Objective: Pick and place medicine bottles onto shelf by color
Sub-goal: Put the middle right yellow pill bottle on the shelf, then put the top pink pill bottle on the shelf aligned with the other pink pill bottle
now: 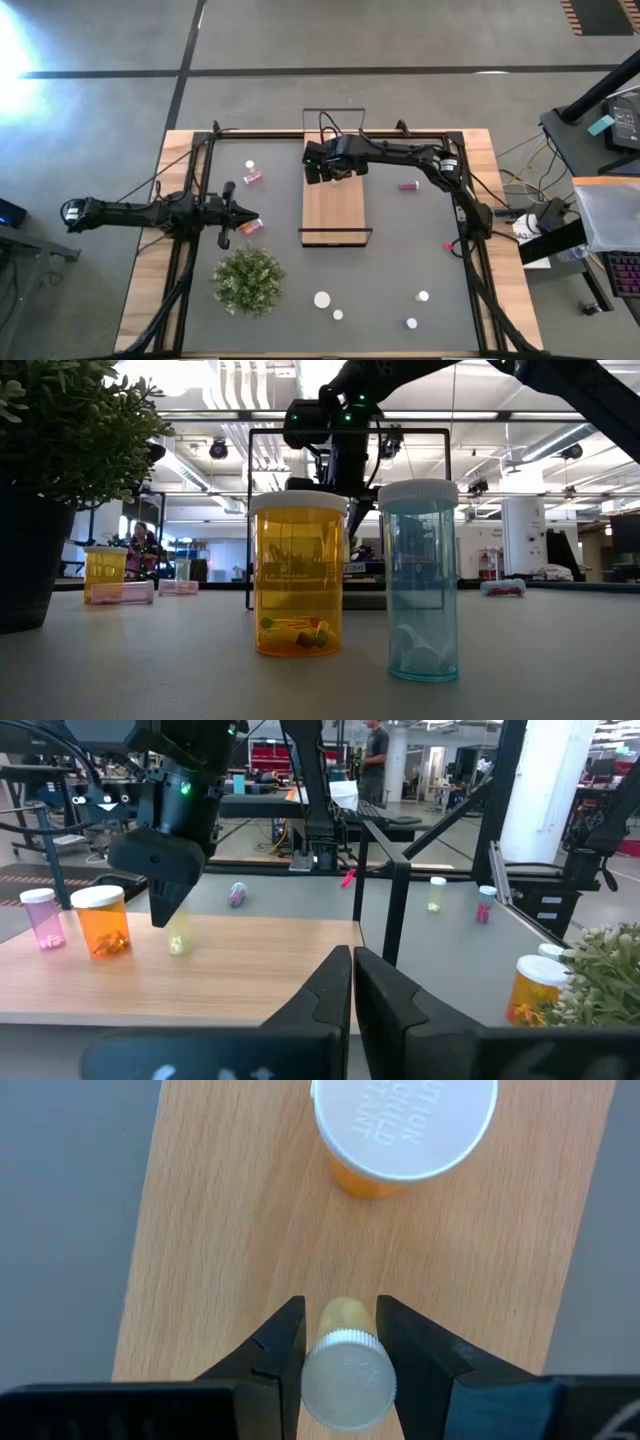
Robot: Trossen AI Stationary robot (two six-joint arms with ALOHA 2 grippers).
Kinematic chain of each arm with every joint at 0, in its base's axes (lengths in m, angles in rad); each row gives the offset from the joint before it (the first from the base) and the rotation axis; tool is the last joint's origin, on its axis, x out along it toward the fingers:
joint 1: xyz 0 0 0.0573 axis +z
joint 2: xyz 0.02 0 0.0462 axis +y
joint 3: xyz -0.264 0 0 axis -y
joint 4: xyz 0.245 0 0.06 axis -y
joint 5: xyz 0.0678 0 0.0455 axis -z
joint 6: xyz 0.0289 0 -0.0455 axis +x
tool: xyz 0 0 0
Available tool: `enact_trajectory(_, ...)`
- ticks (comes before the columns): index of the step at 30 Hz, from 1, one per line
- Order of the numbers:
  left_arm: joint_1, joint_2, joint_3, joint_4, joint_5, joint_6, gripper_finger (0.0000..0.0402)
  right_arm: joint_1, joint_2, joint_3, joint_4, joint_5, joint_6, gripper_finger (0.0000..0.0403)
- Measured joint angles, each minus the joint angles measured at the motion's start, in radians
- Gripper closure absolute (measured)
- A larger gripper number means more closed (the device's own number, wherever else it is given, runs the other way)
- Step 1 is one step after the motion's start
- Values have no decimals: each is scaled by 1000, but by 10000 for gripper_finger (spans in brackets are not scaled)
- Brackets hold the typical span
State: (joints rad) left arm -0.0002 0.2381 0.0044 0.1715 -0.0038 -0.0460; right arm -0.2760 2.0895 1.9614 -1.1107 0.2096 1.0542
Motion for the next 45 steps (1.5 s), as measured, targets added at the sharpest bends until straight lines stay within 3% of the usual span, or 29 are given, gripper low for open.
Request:
enact_trajectory(8,0,0,0,0,0,0,402,0,0,-2,0,-1,-18,262)
enact_trajectory(21,0,0,0,0,0,0,402,1,-44,-2,-43,0,-18,172)
enact_trajectory(25,0,0,0,0,0,0,402,8,-76,-2,-90,2,-23,164)
enact_trajectory(29,0,0,0,0,0,0,402,13,-128,-30,-135,0,-163,168)
enact_trajectory(35,0,0,0,0,0,0,402,32,-294,-213,-58,-4,-244,182)
enact_trajectory(45,0,0,0,1,0,0,402,74,-676,-802,419,63,-268,186)
